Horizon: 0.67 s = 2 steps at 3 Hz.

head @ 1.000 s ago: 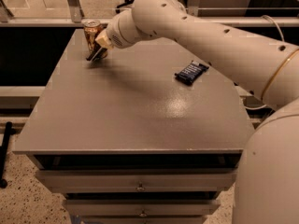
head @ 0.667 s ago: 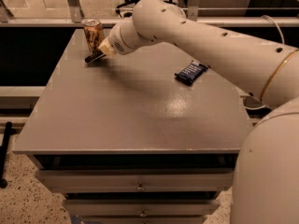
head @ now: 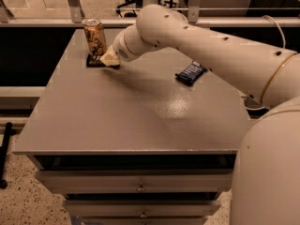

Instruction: Move rxbar chocolate near orange can

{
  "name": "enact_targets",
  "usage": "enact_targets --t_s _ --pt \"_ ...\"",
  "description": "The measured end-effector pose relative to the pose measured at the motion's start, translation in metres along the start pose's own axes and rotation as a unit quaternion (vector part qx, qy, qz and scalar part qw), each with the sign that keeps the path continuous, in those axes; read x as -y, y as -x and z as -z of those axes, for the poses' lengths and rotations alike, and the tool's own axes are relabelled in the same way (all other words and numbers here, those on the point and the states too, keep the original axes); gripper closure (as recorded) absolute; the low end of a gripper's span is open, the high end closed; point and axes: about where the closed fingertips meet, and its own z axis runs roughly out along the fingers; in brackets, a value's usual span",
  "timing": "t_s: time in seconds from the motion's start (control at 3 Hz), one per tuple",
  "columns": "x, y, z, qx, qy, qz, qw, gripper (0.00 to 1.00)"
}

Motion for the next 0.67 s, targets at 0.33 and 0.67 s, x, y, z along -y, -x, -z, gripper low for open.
enact_targets --t_s 0.33,0.67 --pt "0.0013 -0.0016 0.0034 0.001 0.004 0.002 1.0000 0.00" --pt "0.0023 -0.0022 0.0078 0.004 0.004 0.001 1.0000 0.00"
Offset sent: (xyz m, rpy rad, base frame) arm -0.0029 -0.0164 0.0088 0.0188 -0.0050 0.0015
